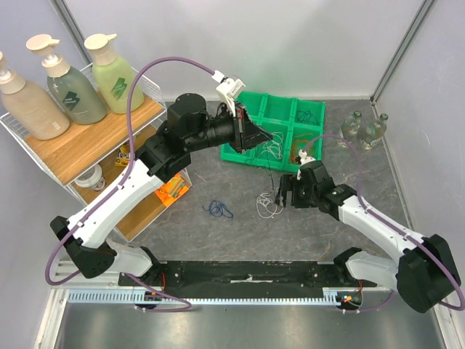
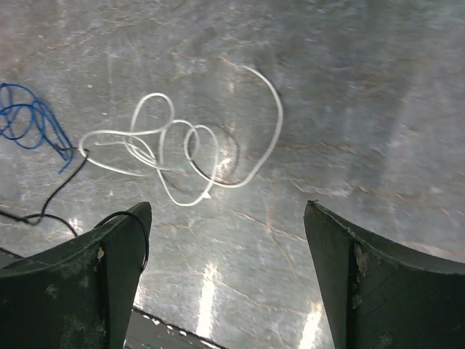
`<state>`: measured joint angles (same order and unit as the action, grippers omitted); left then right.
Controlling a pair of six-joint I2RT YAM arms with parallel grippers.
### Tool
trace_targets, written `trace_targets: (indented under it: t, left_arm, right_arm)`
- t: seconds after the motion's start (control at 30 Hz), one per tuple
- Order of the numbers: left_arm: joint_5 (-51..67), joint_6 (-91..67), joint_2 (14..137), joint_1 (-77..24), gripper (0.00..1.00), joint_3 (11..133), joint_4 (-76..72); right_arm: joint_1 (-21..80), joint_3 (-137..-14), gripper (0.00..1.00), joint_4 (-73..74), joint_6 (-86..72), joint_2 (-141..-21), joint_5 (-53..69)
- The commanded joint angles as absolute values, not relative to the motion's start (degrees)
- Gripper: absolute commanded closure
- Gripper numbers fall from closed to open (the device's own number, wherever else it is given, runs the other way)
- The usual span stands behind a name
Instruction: Untangle the cables
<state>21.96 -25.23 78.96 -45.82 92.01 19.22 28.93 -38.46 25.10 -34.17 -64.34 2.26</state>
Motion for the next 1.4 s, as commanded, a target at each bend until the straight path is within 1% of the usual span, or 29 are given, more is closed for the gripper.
trace_targets:
  t: [0.0, 0.07, 0.23, 0.3, 0.53, 0.67, 0.77, 0.9, 1.0, 1.1, 1.17, 1.37]
  left_arm:
    - [21.8, -24.5, 77.3, -45.6, 0.98, 96.8, 16.1]
    - [22.1, -24.5, 77.5, -45.5, 0.98, 98.2, 16.0]
    - [23.6, -25.4, 77.4, -45.7, 0.98, 104.2, 15.2]
    - [23.9, -25.7, 77.1, -45.6, 0.98, 106.5, 13.8]
    - [22.1, -23.9, 78.0, -45.7, 0.98, 111.7, 14.2]
    - [23.6, -25.4, 78.8, -45.6, 0.98, 112.5, 14.0]
    - [23.5, -24.5, 79.5, -45.6, 0.98, 113.6, 13.7]
    - [24.3, -23.5, 81.6, -45.6, 0.98, 117.9, 15.7]
    - [24.9, -23.7, 82.1, -45.6, 0.98, 118.6, 16.3]
    - [24.3, -23.8, 81.3, -45.6, 0.98, 117.4, 15.9]
    - [24.3, -23.6, 81.2, -45.6, 0.98, 117.0, 15.6]
    - [24.6, -23.6, 81.3, -45.6, 0.98, 117.6, 15.8]
  right_arm:
    - [28.5, -34.6, 0.08, 10.9, -35.9, -65.7, 9.0]
    - [28.6, -33.6, 0.08, 8.4, -36.3, -66.4, 9.2]
    - [28.0, -34.3, 0.06, 9.2, -37.7, -69.7, 4.6]
    - [26.6, -33.8, 0.06, 9.6, -38.4, -70.5, 5.0]
    - [21.5, -31.2, 0.05, 7.5, -36.8, -66.1, 7.8]
    - [19.6, -32.1, 0.05, 8.8, -37.4, -67.1, 7.9]
    - [19.0, -31.7, 0.06, 4.0, -34.9, -66.5, 16.0]
    - [19.2, -29.4, 0.08, -12.4, -35.8, -67.1, 35.8]
    - [21.6, -30.8, 0.10, -16.4, -34.6, -69.9, 42.2]
    - [24.4, -31.6, 0.10, -17.2, -34.1, -71.5, 44.6]
    - [25.6, -30.4, 0.10, -23.0, -37.4, -72.3, 46.6]
    - [28.9, -30.4, 0.10, -32.3, -43.3, -77.0, 44.7]
